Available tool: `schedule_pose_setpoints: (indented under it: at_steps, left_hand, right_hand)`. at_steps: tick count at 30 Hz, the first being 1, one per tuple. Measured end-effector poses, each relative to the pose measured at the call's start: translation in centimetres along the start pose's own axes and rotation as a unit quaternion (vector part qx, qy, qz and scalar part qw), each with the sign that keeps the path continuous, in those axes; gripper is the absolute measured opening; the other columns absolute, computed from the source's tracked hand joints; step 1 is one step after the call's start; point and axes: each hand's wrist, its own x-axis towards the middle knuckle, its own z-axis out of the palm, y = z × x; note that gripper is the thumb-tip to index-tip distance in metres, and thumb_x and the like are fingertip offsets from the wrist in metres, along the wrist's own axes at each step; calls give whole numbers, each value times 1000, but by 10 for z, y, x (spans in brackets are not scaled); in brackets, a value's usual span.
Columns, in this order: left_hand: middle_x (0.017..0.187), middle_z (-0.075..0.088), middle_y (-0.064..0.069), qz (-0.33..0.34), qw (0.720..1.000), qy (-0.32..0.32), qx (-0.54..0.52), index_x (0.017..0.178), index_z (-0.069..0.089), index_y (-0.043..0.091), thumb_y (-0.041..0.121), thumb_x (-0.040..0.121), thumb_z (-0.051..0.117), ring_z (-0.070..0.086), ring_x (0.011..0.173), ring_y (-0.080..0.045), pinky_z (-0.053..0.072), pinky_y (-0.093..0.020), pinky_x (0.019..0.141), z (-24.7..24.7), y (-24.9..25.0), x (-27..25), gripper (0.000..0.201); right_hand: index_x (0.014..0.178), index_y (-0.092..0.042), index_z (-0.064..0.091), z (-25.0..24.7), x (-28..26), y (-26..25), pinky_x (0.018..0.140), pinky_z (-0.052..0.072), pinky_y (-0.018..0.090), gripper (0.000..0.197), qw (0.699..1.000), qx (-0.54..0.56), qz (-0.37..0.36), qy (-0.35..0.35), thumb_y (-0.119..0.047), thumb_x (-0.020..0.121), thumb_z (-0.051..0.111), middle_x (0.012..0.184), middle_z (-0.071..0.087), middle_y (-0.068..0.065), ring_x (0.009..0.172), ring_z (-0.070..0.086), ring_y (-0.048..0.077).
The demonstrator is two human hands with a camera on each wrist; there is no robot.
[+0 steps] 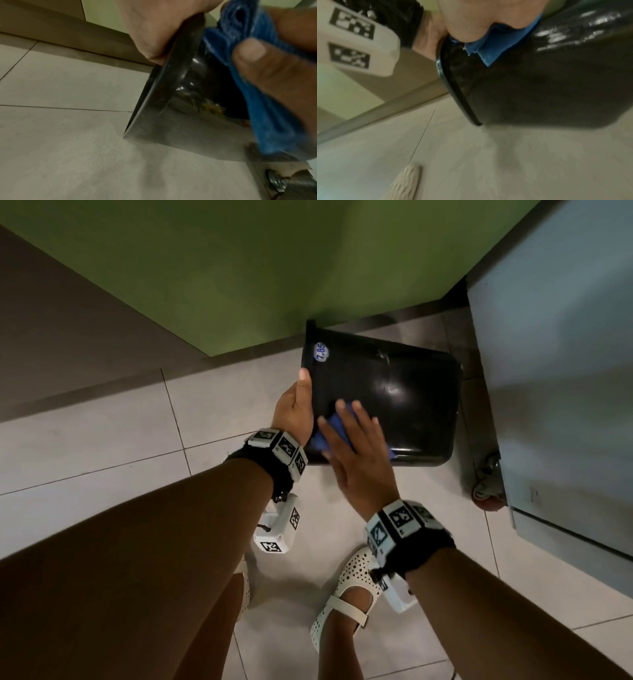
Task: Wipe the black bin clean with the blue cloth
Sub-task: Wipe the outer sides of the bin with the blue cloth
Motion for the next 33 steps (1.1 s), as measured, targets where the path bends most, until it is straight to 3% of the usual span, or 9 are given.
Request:
schedule_pose_setpoints:
  at_steps: [3,7,10,13,17,23,26,29,33]
  left_hand:
    - [101,60,-4,24,1000,-1,19,112,61,8,40,100,23,55,96,-16,42,-23,88,-1,-2,-1,51]
    - [114,58,-1,16,999,-1,37,122,56,9,40,100,21,50,104,-11,34,-15,88,-1,2,-5,52]
    - [118,59,-5,9,1000,7,28,121,57,9,41,99,23,49,104,-11,33,-17,89,0,3,-7,52]
    - [112,58,-4,4,1000,10,16,120,57,7,41,99,24,47,99,-11,33,-17,88,1,2,-5,52]
    - [111,62,-7,7,1000,11,18,118,58,4,39,100,26,55,104,-14,41,-9,77,-1,0,2,52]
    - [96,64,-4,-5,1000,-20,-16,105,62,10,41,99,27,62,86,-13,48,-3,61,-4,0,3,47]
    - [108,62,-6,15,1000,1,16,118,59,5,37,100,28,56,101,-14,43,-7,73,-7,-4,-3,48]
    - [110,57,0,12,999,-7,38,123,56,8,40,99,25,49,101,-9,35,-12,85,-8,-3,-6,50]
    - [120,60,-7,16,1000,4,26,122,56,8,40,99,24,52,106,-13,36,-15,88,-4,-3,-8,50]
  right_hand:
    - [136,-17,41,-17,33,23,109,19,54,43,986,22,151,70,-21,93,42,146,33,19,136,25,40]
    - [144,-22,27,-34,40,68,115,8,51,47,920,56,371,112,-28,98,37,155,13,14,143,6,33]
    - [144,-19,27,-26,14,64,116,8,48,47,868,81,464,161,-27,98,36,154,13,16,143,7,34]
    - [141,-15,33,0,-14,25,112,13,49,44,893,51,411,178,-26,98,36,150,23,23,140,13,40]
    - [137,-17,31,33,-27,-47,111,9,53,41,978,50,177,99,-18,96,37,147,19,14,142,-6,25]
    - [136,-19,37,15,7,-40,108,13,48,46,987,26,157,37,-32,92,34,147,34,14,137,18,31]
    - [142,-23,31,-4,20,-9,112,10,48,48,970,36,239,28,-34,96,29,153,21,12,142,13,32]
    - [145,-26,20,-26,36,37,115,7,49,47,933,17,355,53,-34,99,28,156,8,10,144,2,30]
    - [146,-25,19,-39,46,67,116,11,52,49,847,62,517,106,-34,99,29,156,7,12,143,3,32]
